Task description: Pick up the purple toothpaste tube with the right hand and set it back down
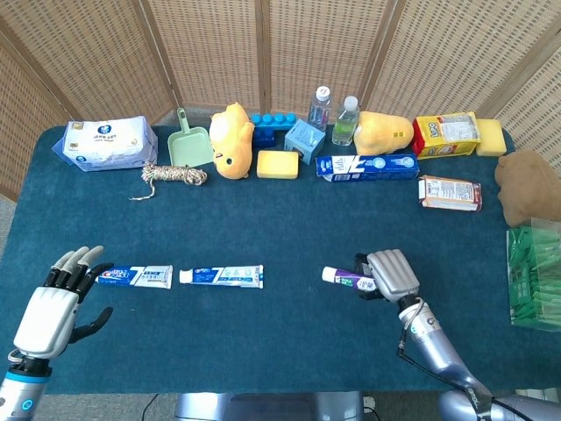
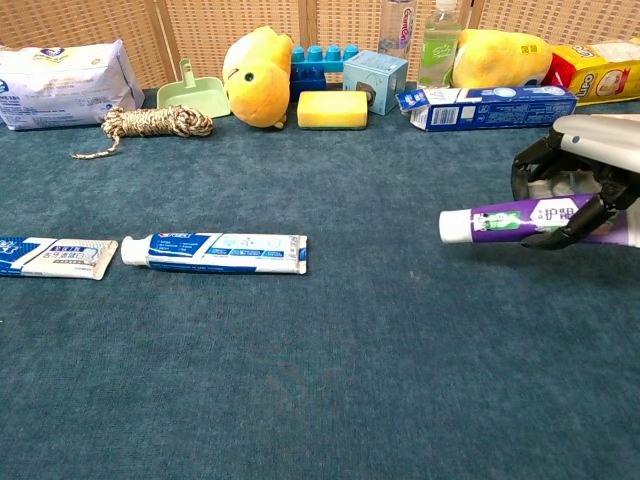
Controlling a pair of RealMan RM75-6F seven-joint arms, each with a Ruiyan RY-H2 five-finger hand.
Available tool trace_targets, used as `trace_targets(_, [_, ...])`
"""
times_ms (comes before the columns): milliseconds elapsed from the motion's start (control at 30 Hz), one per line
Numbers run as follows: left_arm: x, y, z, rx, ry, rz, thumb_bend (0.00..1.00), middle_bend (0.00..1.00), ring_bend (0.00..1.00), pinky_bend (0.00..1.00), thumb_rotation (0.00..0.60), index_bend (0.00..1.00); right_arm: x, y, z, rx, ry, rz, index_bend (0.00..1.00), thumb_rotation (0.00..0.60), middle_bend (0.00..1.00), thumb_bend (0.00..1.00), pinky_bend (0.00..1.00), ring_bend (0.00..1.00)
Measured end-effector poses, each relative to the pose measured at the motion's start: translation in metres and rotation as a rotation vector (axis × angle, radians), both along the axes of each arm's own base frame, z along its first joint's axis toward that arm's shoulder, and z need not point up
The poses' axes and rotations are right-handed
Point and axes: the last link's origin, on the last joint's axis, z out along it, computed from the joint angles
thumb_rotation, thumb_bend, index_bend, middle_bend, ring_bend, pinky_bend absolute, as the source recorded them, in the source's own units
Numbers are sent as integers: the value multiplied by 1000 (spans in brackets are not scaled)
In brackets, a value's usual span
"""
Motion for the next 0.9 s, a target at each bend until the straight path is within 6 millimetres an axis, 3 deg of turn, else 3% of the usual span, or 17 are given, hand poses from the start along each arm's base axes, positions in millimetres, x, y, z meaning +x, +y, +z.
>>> trace_targets(467, [8,1,-5,-23,14,-22,240,113,86,98,600,204,0,2,7,199,-328,-192,868,600,738,317,773,679])
trace_targets(900, [9,-1,-7,-28,13,-21,241,113,86,98,600,205,-6,-2,12,194,-352,-196,867,600,738,322,773,679])
